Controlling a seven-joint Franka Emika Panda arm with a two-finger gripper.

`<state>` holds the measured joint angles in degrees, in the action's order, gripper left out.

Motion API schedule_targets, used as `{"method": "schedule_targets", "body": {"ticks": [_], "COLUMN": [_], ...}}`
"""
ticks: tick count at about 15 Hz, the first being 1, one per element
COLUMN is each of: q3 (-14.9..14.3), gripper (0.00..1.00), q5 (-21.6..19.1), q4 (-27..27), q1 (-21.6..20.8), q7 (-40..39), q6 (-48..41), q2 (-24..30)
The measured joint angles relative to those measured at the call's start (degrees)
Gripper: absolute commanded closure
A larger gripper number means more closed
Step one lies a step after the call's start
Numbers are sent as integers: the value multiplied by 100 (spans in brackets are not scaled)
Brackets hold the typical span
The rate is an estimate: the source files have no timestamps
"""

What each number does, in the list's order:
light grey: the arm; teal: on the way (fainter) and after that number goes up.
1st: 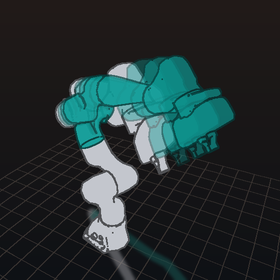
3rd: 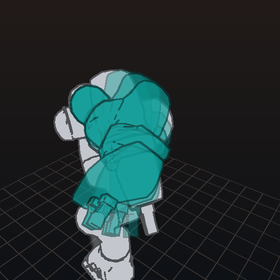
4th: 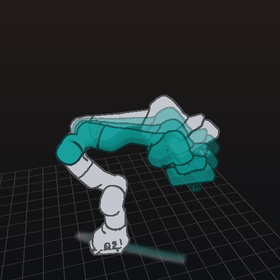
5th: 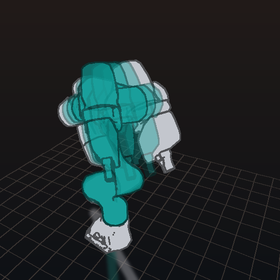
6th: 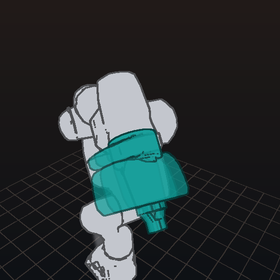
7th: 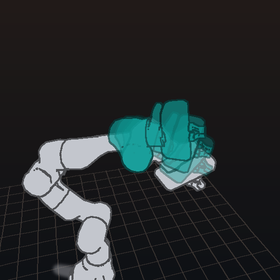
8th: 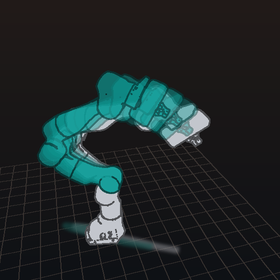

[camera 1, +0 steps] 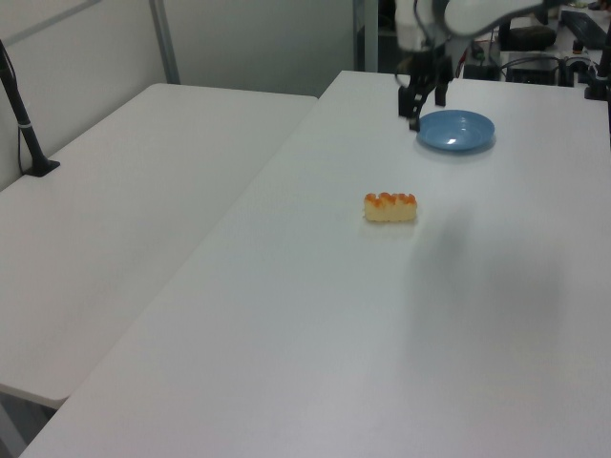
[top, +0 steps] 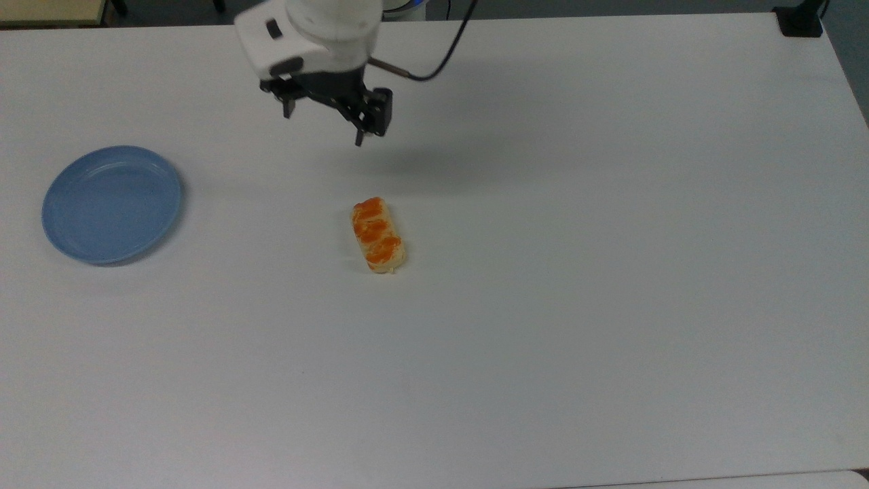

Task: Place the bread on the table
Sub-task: 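Open the gripper to release the bread roll and raise it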

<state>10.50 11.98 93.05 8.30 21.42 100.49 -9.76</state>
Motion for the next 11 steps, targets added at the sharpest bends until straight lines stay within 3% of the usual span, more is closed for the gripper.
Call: {"method": "schedule_targets", "body": {"ticks": [4, 6, 11], "q3": [-800, -1043, -1194], "gripper": [0, 0, 0], "q5": [-813, -978, -1086], "q4": [-2, 18, 48], "q1": [-5, -169, -489], "q7": [-1727, -2437, -2764], "q6": [-453, -526, -497], "q2": [855, 989, 930]}}
